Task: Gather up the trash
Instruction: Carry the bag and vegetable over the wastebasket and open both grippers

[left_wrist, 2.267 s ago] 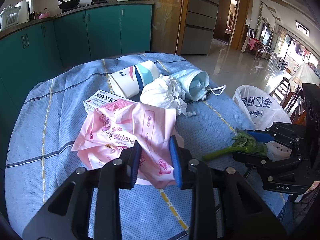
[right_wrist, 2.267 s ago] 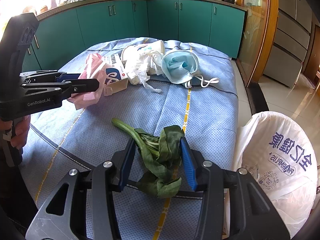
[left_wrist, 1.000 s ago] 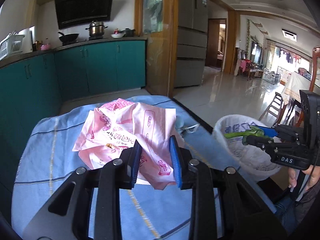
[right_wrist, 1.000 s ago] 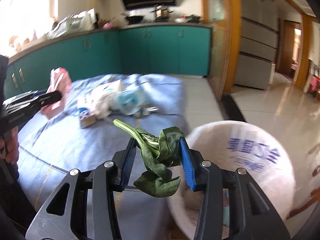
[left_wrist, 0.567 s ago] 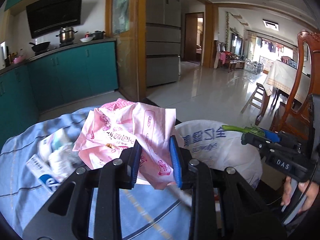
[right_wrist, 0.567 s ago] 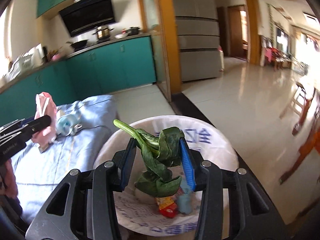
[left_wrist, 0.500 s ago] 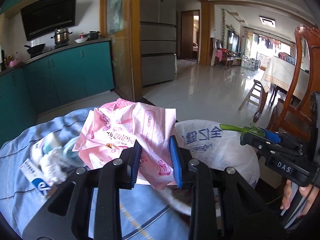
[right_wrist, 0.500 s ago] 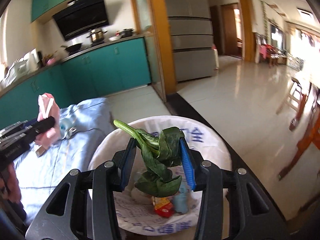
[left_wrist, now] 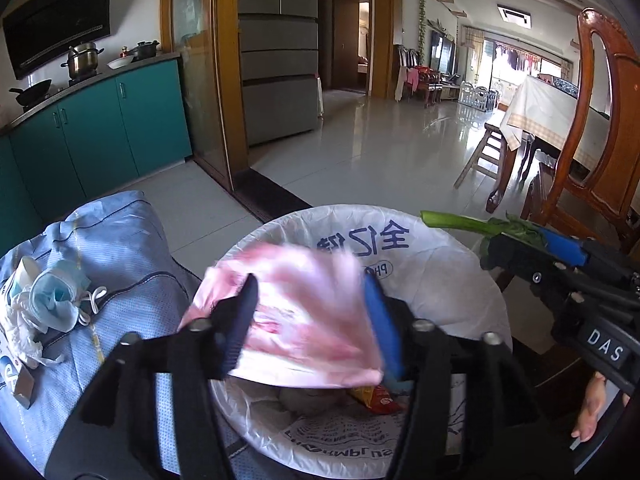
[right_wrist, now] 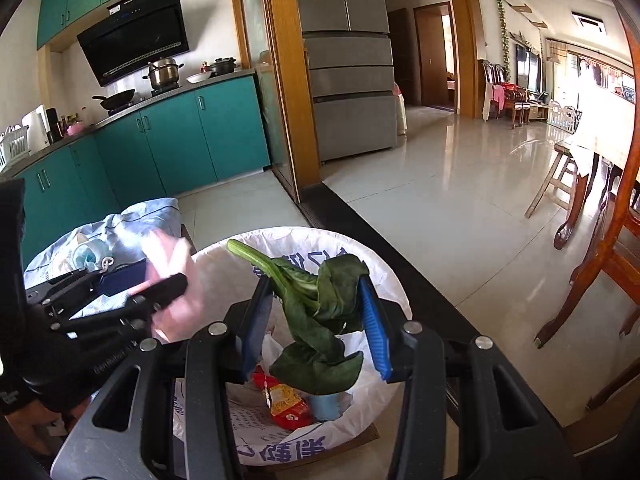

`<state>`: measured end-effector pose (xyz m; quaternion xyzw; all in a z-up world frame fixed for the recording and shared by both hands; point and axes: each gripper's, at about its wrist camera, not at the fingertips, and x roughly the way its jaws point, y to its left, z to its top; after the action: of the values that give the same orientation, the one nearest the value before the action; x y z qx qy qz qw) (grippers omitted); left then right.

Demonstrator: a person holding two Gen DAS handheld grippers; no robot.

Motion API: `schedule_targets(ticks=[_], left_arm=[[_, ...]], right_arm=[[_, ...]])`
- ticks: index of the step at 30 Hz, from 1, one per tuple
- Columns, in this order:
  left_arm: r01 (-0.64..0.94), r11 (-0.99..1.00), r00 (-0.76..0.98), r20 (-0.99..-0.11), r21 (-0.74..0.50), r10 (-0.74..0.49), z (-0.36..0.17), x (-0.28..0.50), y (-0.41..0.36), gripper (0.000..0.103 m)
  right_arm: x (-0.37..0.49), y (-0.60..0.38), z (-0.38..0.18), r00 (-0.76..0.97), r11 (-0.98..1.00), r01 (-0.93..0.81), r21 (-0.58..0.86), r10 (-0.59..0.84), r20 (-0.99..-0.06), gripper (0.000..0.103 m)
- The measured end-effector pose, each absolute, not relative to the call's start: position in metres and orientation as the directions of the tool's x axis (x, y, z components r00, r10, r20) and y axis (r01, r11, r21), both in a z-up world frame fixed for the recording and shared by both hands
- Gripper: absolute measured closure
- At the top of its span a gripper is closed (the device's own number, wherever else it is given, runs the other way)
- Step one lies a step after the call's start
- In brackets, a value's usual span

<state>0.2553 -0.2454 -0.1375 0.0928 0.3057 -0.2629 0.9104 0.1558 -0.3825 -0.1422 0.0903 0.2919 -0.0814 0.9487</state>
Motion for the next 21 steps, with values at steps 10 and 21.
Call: schedule_targets(ticks=[10,21], left_arm=[[0.484,0.875,0.719,-0.578,0.019,-0.385,-0.122,0.254,-0.214,0.029],[0.441,0.897,0.734,-0.584,0.019,-0.348,-0.110,0.253,-0.176,0.028]], right_arm=[[0.169,-0.370,-0.147,0.800,0.977,0.186,0.101,-0.091,-0.593,0.059],[0.185,-0.359,-0.151,0.776,0.980,0.185,0.078,-0.097,-0.623,0.045]])
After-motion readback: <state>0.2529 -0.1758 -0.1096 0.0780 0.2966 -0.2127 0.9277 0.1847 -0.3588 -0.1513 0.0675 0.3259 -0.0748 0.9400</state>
